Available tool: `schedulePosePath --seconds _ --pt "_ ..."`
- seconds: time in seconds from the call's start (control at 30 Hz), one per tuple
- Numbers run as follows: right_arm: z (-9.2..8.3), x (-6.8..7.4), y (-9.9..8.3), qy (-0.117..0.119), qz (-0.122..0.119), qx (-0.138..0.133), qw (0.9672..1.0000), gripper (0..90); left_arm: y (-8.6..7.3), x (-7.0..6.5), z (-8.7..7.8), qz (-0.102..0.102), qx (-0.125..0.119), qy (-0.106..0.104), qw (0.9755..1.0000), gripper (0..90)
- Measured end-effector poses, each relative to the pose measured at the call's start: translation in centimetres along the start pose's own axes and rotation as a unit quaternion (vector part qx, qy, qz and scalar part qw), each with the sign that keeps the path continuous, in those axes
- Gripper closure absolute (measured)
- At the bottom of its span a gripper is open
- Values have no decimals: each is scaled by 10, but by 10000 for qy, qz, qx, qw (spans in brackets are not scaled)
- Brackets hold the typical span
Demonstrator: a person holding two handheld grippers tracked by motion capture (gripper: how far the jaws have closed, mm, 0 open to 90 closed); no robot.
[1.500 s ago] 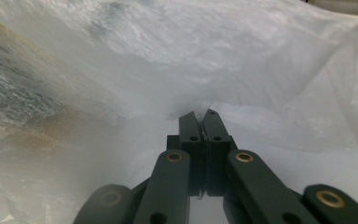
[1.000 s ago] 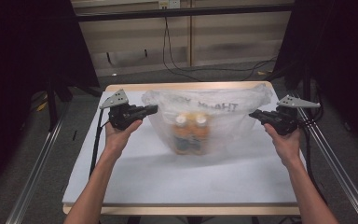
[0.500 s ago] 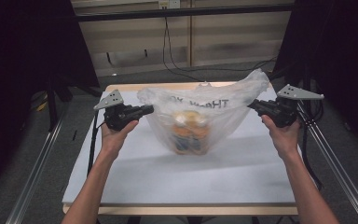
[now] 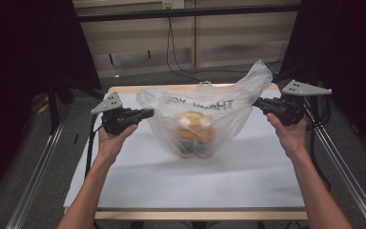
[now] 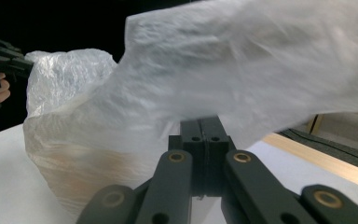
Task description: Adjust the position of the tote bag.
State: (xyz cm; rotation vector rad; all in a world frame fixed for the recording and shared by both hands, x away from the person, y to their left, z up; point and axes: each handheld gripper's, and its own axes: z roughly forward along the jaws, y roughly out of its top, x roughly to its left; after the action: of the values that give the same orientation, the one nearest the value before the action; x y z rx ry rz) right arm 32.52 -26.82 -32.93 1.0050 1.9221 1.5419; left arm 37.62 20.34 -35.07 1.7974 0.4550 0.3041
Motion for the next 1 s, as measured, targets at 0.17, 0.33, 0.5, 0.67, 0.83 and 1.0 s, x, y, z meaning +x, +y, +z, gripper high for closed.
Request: schedulePosePath --seconds 0.17,0.33,0.5,0.67,0.83,1.0 --pt "-4 6 -5 70 -73 91 9999 900 -5 -2 -8 69 42 61 9999 898" --pt "-6 11 -17 155 -127 268 9994 900 -14 -4 -16 68 84 60 9999 900" --pt "-7 18 -25 169 -222 498 9984 900 -25 -11 -26 114 261 -25 9996 900" --pt "-3 23 -37 176 -332 748 9965 900 -39 -18 -25 233 544 -98 9982 900" --pt "4 24 -45 129 -376 892 9952 900 -54 -18 -15 236 885 -160 9957 900" --pt "9 21 -57 141 -371 1097 9932 900 -63 -17 -9 225 1012 -294 9942 900"
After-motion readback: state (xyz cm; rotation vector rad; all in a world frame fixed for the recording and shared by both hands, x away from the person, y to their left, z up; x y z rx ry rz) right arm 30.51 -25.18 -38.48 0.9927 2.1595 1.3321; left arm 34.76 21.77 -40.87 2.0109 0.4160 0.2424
